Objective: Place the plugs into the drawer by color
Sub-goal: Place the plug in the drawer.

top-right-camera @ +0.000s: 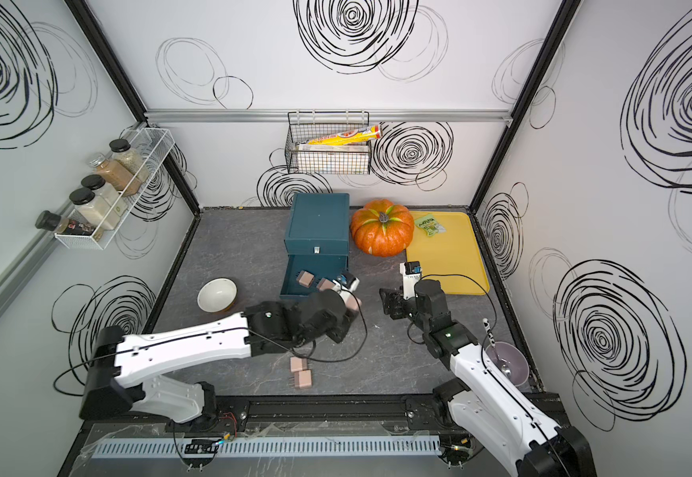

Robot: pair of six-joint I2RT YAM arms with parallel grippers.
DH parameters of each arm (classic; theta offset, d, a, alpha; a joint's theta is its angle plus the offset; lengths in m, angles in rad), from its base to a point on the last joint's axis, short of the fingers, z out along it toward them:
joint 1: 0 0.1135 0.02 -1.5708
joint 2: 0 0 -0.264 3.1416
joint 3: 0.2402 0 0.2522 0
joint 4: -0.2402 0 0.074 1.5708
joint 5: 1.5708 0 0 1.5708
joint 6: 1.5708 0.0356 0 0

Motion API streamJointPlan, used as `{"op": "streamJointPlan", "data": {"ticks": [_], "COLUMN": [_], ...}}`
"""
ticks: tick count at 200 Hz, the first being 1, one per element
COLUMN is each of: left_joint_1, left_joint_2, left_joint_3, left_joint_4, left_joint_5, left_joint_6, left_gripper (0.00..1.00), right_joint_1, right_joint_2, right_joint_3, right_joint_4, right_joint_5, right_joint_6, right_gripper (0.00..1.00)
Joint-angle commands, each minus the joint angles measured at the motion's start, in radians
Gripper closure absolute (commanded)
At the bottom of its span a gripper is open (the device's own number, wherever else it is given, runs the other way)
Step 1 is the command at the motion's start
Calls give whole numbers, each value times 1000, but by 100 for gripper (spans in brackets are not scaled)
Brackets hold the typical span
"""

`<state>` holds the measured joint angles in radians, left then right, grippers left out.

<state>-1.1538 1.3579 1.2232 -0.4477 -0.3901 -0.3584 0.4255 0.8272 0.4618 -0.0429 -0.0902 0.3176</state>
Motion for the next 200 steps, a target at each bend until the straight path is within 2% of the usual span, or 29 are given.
{"op": "streamJointPlan", "data": {"ticks": [1, 10, 17, 25, 35, 51, 74, 93, 114, 125, 144, 185, 200], "left_joint_1": [38, 76, 116, 154, 187, 240, 289, 313, 349, 351, 357, 391, 403], "left_joint_2": [-54, -48, -27, 16, 77, 135, 171, 232, 274, 283, 312, 384, 398], "left_joint_3": [-29, -37, -29, 3, 56, 93, 98, 126, 148, 144, 153, 184, 190], "left_joint_4": [12, 54, 56, 14, -56, -81, -50, -85, -102, -100, -101, -110, -99], "left_joint_5": [-126, -105, -34, 17, 16, 56, 189, 143, 229, 222, 223, 245, 250], "left_joint_6": [243, 313, 367, 400, 406, 432, 482, 478, 472, 473, 488, 493, 489], "left_gripper": [83, 89, 94, 97, 100, 100, 100, 100, 100, 100, 93, 93, 87], "right_joint_1": [-4, -3, -3, -4, -4, -3, -4, -3, -4, -3, -4, -4, -3], "right_joint_2": [1, 5, 10, 14, 15, 4, -9, -14, -17, -13, -5, -8, -9], "right_joint_3": [-10, -13, -17, -20, -18, -22, -28, -27, -29, -29, -28, -29, -31], "right_joint_4": [51, 62, 68, 71, 68, 73, 77, 72, 78, 82, 84, 88, 91], "right_joint_5": [-60, -78, -87, -94, -99, -99, -103, -105, -111, -118, -134, -144, -144], "right_joint_6": [-11, -10, -8, -8, -11, -8, -5, -5, 0, 0, 3, 5, 5], "right_gripper": [30, 30, 30, 31, 31, 31, 31, 31, 31, 31, 31, 31, 31]}}
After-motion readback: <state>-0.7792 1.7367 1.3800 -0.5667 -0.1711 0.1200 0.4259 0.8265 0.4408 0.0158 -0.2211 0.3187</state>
